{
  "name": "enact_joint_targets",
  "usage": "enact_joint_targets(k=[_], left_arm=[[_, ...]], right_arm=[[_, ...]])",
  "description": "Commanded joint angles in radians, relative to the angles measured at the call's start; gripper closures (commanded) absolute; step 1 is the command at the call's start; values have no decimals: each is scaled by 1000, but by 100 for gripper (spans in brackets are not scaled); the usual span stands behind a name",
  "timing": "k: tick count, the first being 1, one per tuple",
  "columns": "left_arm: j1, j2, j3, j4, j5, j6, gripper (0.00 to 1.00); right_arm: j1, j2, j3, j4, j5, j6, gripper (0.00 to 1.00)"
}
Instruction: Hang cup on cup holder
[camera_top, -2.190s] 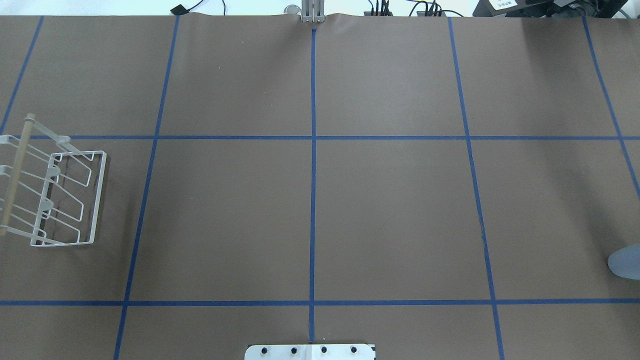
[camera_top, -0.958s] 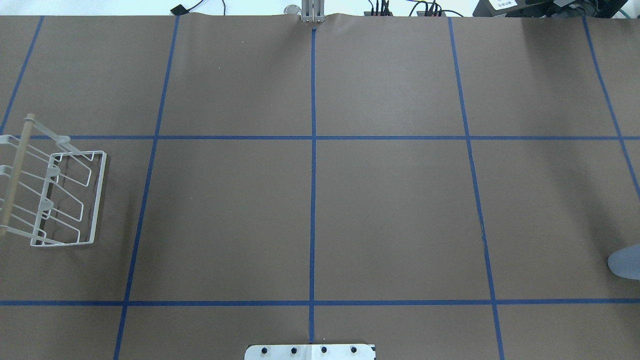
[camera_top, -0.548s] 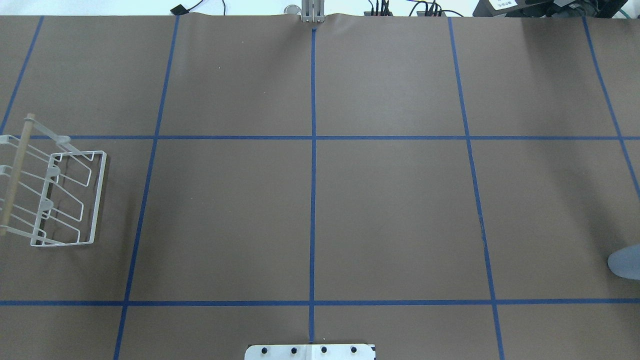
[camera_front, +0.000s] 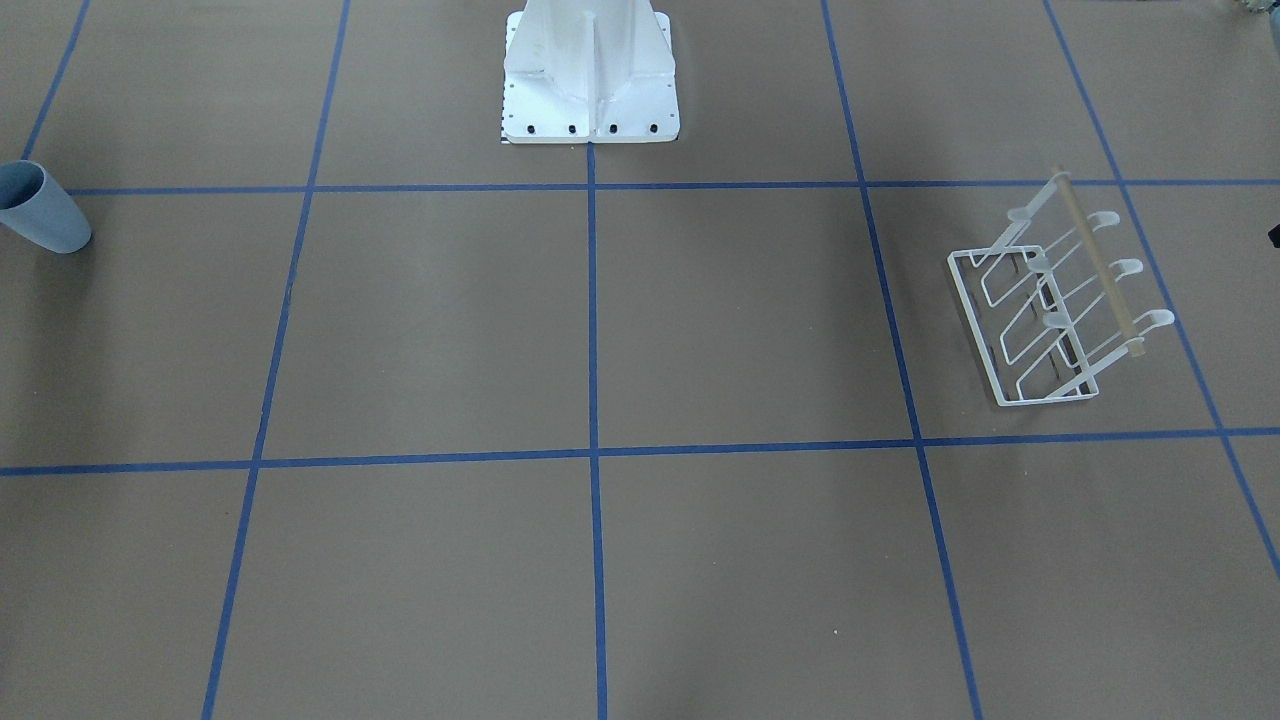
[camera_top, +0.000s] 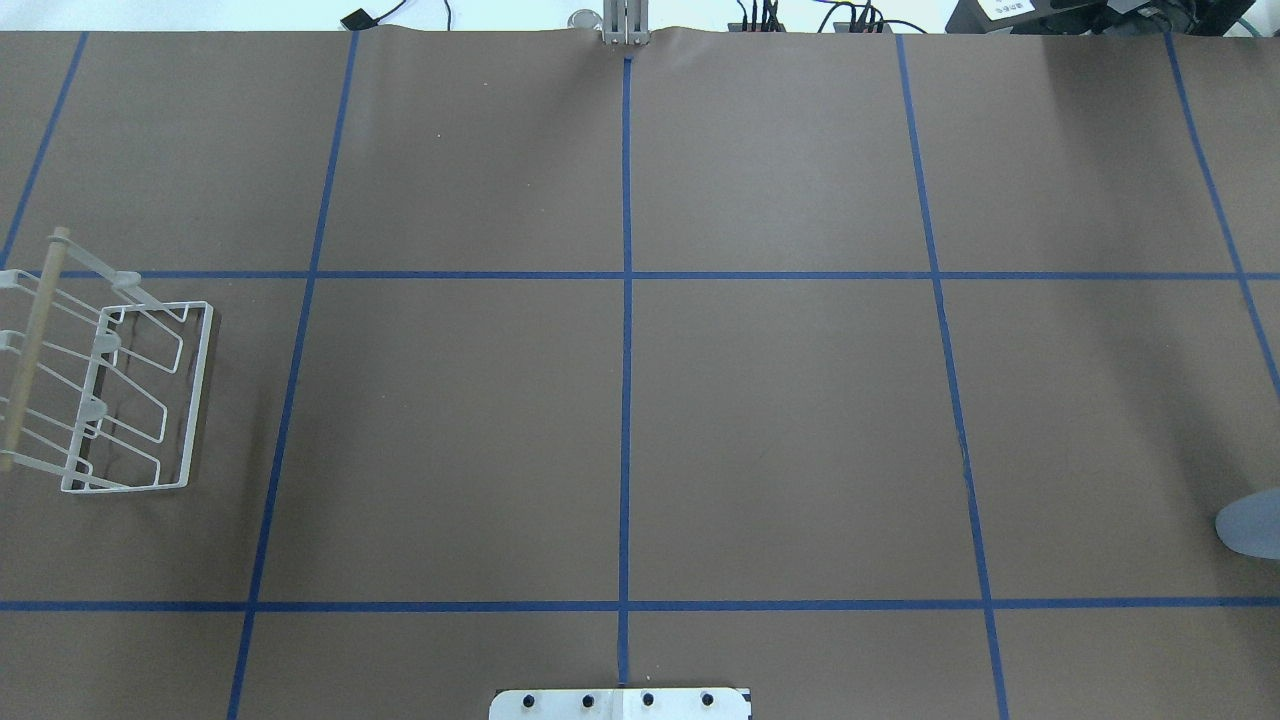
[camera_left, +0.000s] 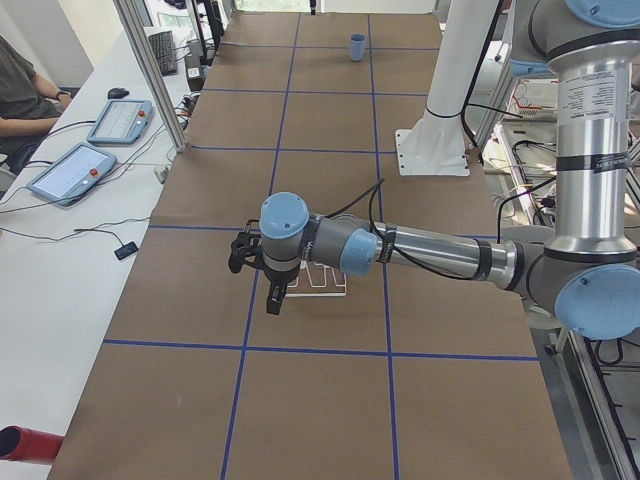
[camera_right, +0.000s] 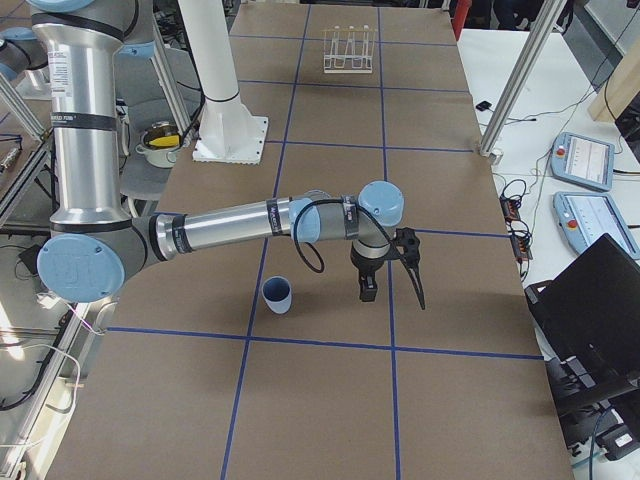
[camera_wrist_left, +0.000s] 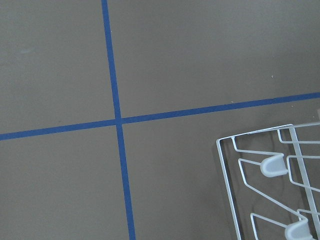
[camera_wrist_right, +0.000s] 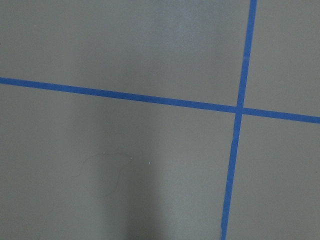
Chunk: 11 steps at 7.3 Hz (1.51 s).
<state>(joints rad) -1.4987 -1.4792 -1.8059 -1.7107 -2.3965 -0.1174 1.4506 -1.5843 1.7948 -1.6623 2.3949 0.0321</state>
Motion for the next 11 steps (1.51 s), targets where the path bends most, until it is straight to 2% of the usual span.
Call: enact_joint_targets(k=[1,3,5,7,11], left_arm=[[0,11,-1,-3,-1,-1,2],[0,11,-1,-3,-1,-1,2],[0,11,-1,-3,-1,1,2],[0,13,-15,3,-3,-1,2],[0,13,-4,2,-3,1,2]], right_arm=[[-19,-79,70,68,36,8,0],[-81,-201,202,111,30,137,0],[-166,-320,215,233,-26,161,0],[-206,-423,215,398,-25,163,0],[-243,-436,183,400,-28,166,0]])
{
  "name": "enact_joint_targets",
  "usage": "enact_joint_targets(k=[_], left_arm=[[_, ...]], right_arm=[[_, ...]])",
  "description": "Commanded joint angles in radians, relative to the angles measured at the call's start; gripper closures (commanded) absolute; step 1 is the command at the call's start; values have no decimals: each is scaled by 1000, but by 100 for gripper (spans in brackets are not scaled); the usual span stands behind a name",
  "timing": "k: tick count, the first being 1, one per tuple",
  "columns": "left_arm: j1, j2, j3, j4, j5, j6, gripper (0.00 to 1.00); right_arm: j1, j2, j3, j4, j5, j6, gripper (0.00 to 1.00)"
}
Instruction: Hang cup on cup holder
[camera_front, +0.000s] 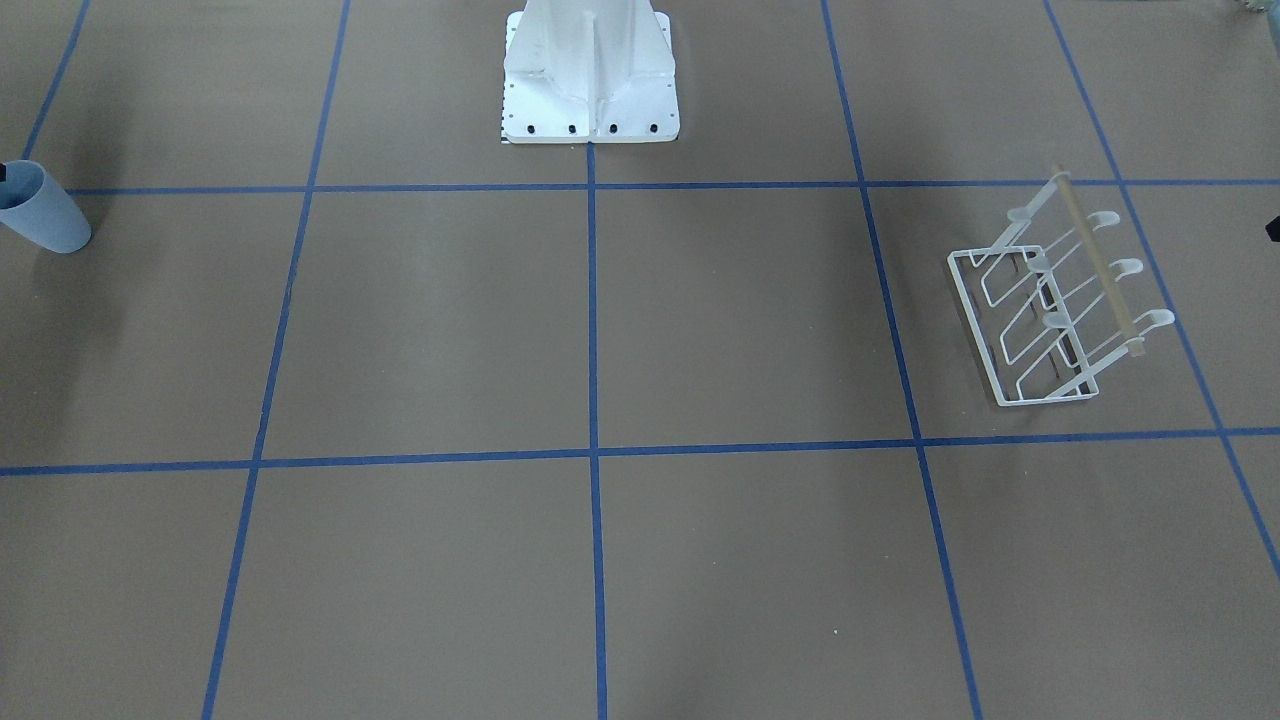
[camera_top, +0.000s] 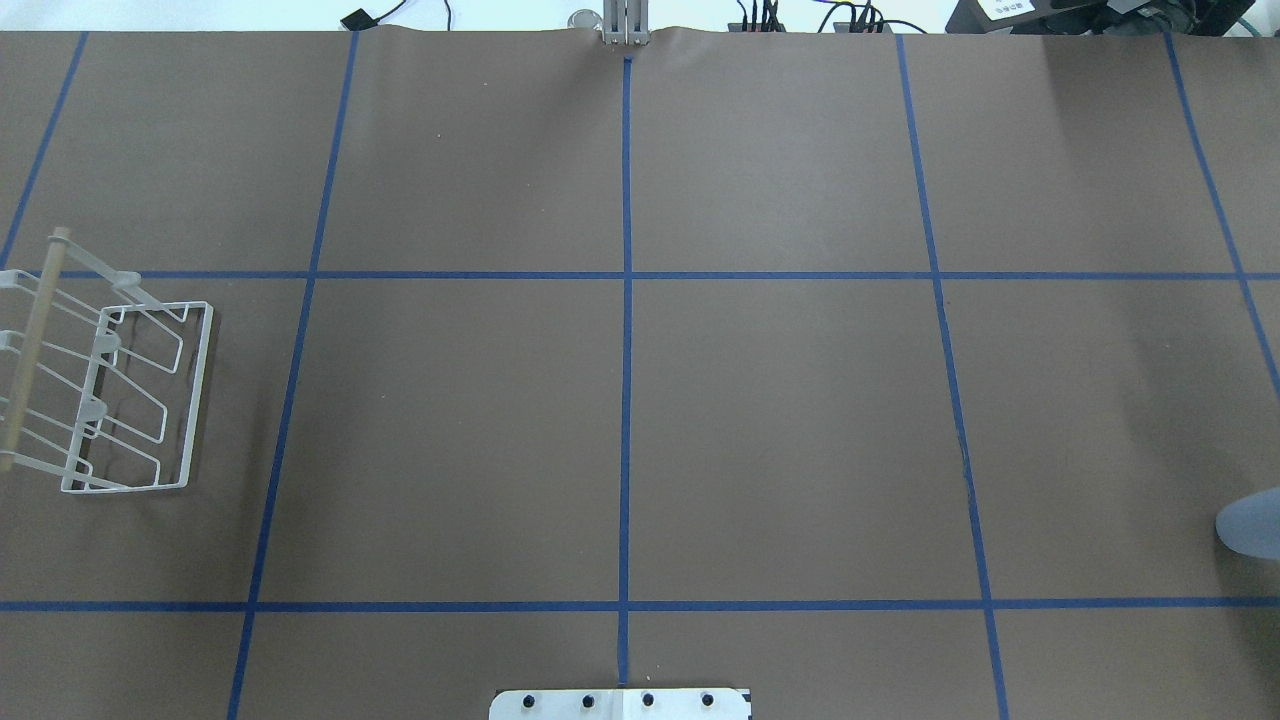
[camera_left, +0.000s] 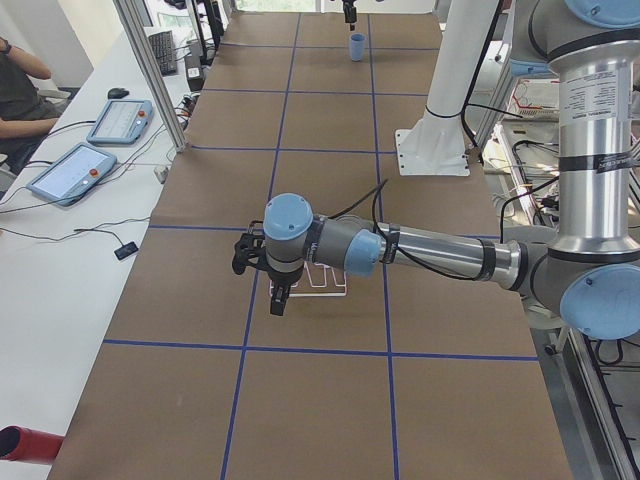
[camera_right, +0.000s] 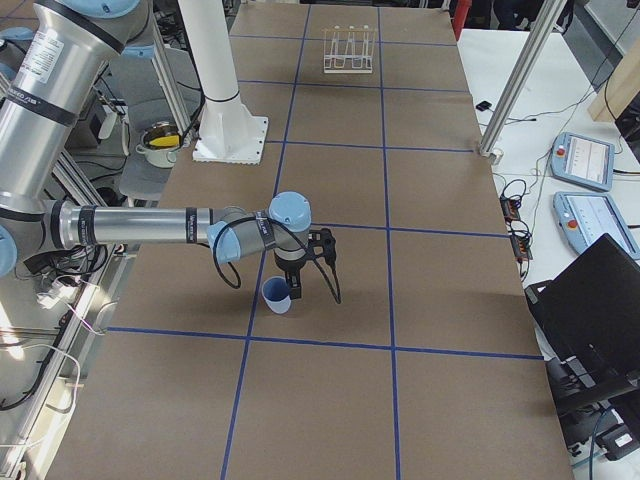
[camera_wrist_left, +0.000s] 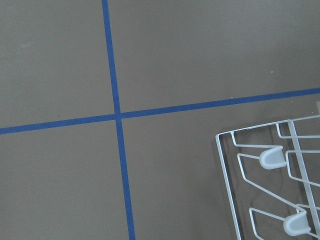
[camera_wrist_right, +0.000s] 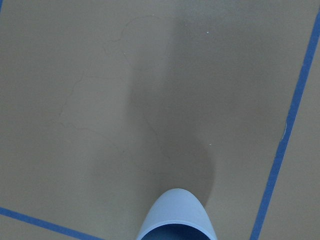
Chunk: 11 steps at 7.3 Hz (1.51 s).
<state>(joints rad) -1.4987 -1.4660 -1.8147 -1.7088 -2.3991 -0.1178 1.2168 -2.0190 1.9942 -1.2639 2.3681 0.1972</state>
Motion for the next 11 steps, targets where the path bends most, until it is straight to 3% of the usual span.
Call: enact_joint_targets(k=[1,3,6,7,8,9,10,11], left_arm=[[0,0,5,0,2,0,2],[-2,1,3,0,2,0,2],[-2,1,5,0,6,0,2],[-2,0,6,0,8,0,2],[-2,0,6,0,9,0,2],[-2,1,8,0,9,0,2],[0,0,8,-2,9,0,2],[-2,0,0,-2,11,0,2]], right_arm=[[-17,-1,-40,3,-3,1,0],[-26,9,-109,3,-18,-10,0],[-63,9,-129,3,-18,2,1],[-78,9,-132,3,-18,2,8],[-86,11,-133,1,-18,2,27],[-94,11,-133,3,-16,23,55],[-109,17,-132,3,-13,36,95],[-124,17,-133,1,-16,36,100]])
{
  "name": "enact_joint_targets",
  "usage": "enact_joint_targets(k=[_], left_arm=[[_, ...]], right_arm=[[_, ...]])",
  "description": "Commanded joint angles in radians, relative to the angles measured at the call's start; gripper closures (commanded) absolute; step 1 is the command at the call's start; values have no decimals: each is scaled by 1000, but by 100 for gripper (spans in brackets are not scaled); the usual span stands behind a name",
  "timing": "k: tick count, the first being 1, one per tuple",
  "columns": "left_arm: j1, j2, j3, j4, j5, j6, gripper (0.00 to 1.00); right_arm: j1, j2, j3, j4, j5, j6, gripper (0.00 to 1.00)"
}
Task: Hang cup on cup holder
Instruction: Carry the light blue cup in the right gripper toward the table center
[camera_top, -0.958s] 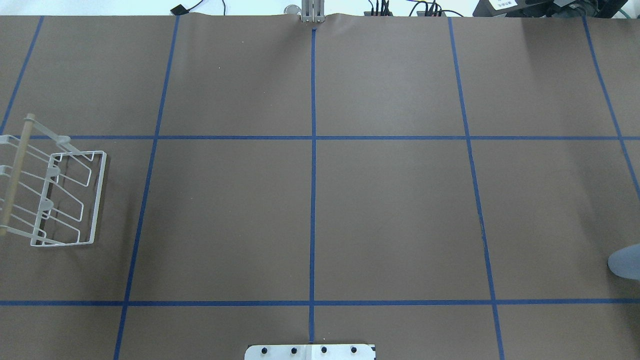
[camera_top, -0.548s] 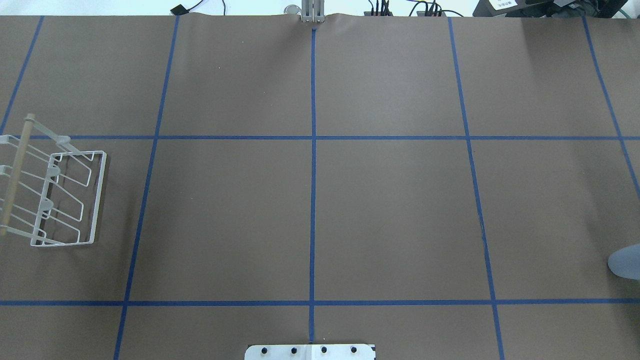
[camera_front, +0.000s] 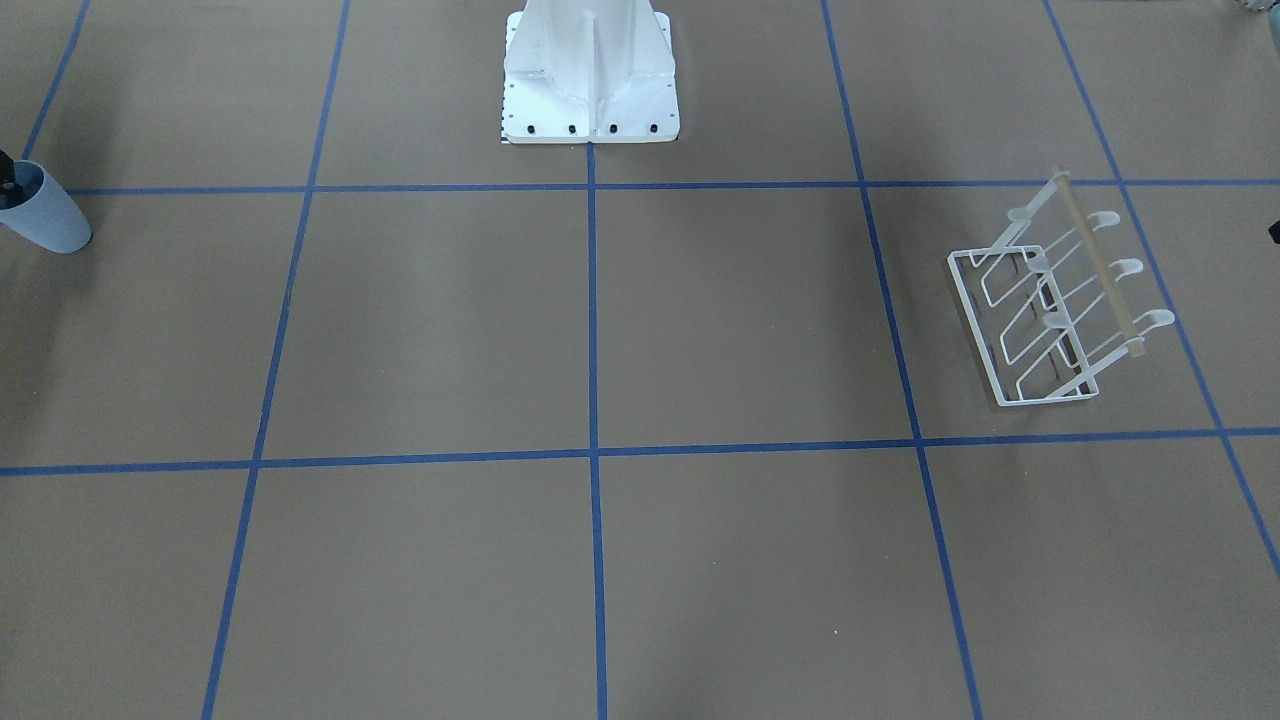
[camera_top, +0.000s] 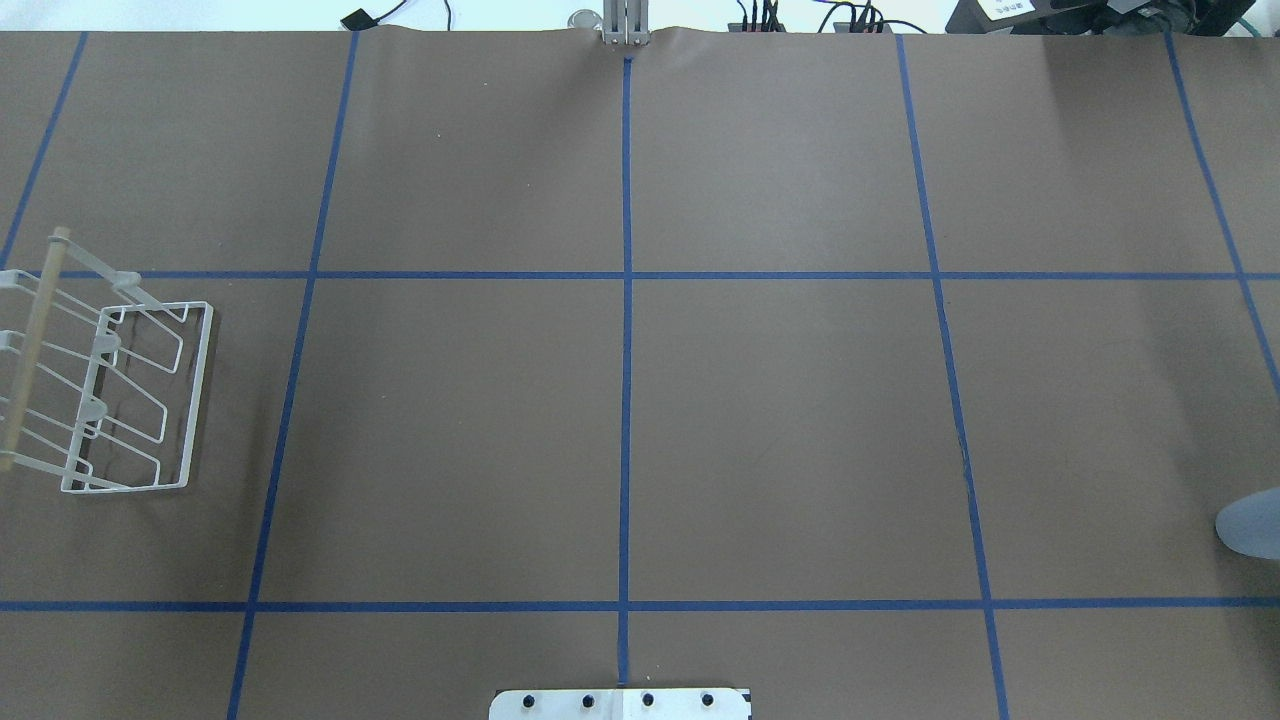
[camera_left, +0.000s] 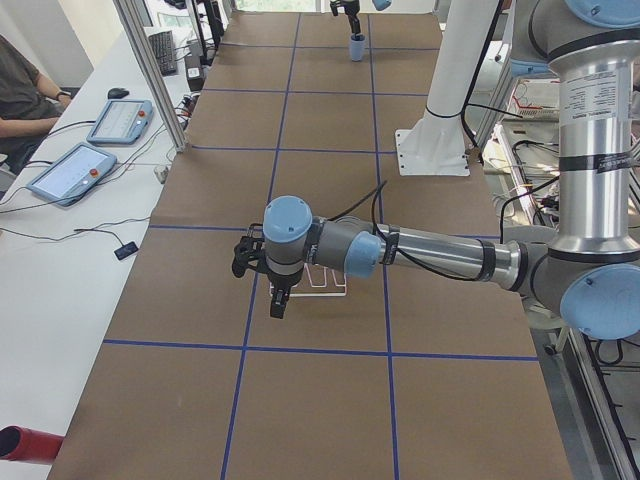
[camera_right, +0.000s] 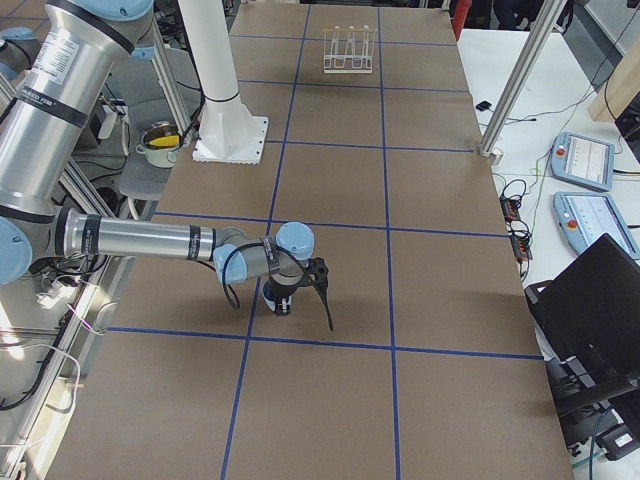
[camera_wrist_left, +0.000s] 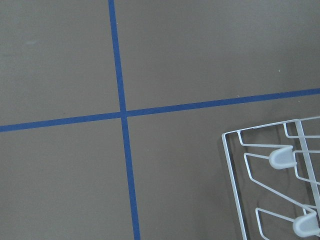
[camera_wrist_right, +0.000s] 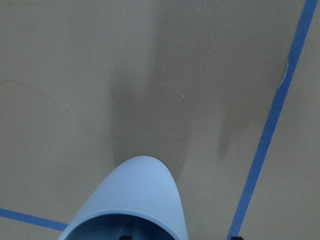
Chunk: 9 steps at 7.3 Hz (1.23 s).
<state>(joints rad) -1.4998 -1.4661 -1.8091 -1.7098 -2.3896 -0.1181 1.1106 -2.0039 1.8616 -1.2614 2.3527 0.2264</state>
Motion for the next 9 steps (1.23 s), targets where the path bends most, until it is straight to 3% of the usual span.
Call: enact_joint_targets(k=[1,3,5,7,9], left_arm=[[0,-3,-6,-2,3,0,2],[0,-11,-10,-4,4,0,2],[0,-10,-35,-5,-3,0,2],[0,-17,-33,-7,-8,0,2],[6,-83,-33,-7,-22,-24,2]], right_arm=[[-20,1,-1,-1,-1,2,100],[1,-3,48,2,17,2,100],[166,20,70,4,155,-7,100],[193,162,56,0,250,40,100],[190,419,33,2,276,401,100]])
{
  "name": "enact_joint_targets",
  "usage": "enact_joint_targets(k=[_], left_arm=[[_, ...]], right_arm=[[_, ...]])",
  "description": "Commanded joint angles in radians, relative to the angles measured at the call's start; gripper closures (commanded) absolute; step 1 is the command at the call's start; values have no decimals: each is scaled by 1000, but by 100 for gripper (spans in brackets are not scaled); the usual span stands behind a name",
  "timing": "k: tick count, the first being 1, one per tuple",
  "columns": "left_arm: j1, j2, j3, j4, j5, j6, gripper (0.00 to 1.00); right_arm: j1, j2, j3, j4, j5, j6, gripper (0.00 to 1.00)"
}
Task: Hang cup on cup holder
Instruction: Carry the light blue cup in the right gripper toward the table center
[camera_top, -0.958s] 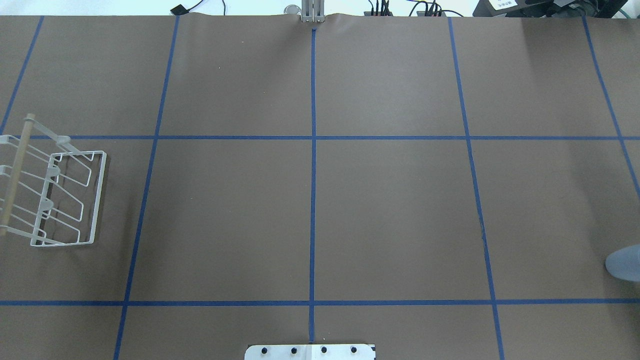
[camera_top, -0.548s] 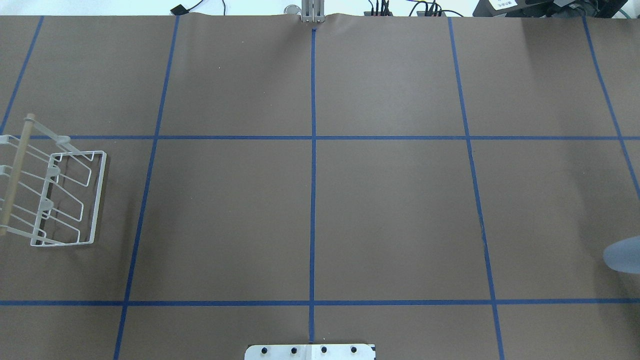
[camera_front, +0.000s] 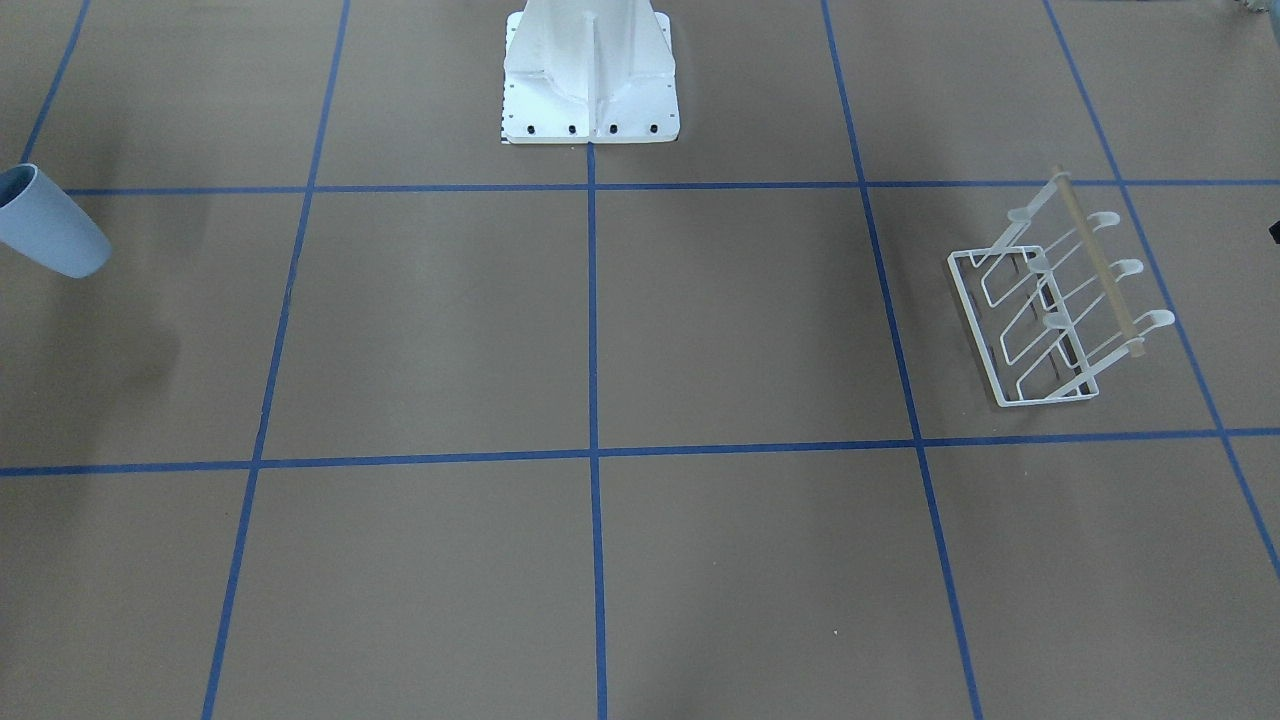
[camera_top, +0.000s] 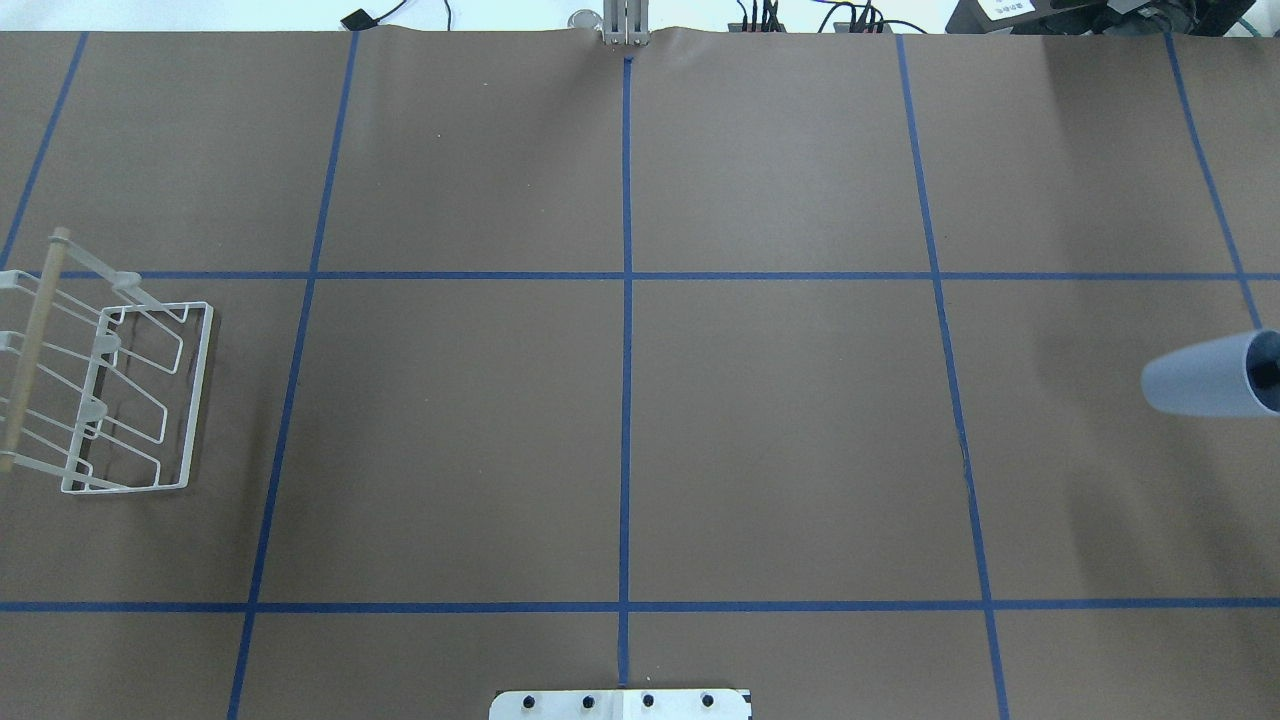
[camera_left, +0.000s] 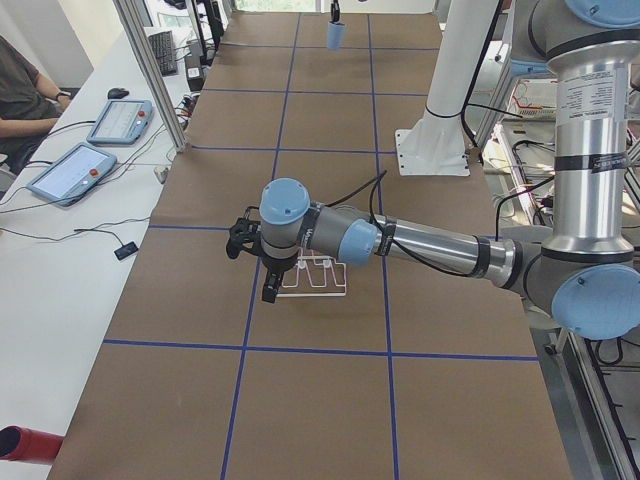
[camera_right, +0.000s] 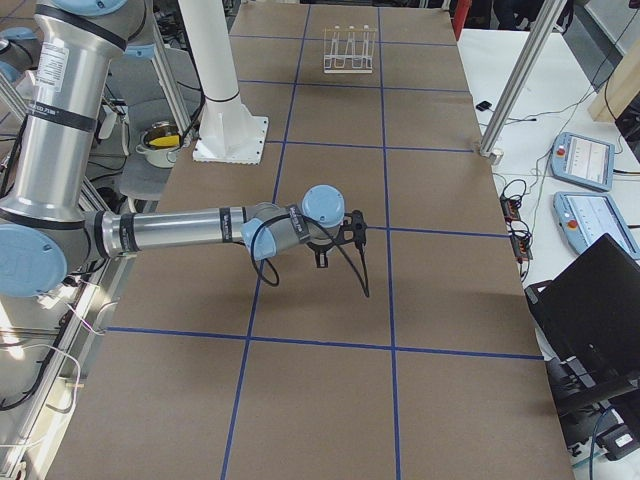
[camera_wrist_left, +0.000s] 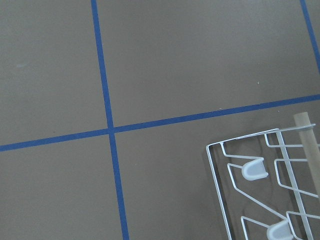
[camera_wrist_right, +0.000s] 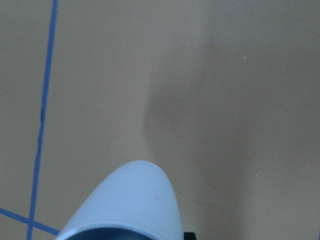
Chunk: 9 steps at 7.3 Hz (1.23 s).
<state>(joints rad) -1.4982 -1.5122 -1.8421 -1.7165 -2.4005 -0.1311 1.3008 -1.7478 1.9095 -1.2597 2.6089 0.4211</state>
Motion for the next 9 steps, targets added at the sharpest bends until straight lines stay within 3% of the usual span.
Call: enact_joint_targets(k=[1,3,6,8,9], left_arm=[[31,-63,0,-21,-61,-36,1],[85,-133,0,-113,-108,-297,2],[270,-313,30,-317,-103,-783,2],[434,-446,85,-502,-76,-1091,2],[479,-498,150,-653,-7,-1246,2]], right_arm=[[-36,324,-52,-1,22,387,100],[-162,570,-113,0,-16,610,100],[-239,700,-109,29,-23,778,100],[-309,703,-136,246,-53,945,100],[-328,720,-162,320,-55,1012,100]])
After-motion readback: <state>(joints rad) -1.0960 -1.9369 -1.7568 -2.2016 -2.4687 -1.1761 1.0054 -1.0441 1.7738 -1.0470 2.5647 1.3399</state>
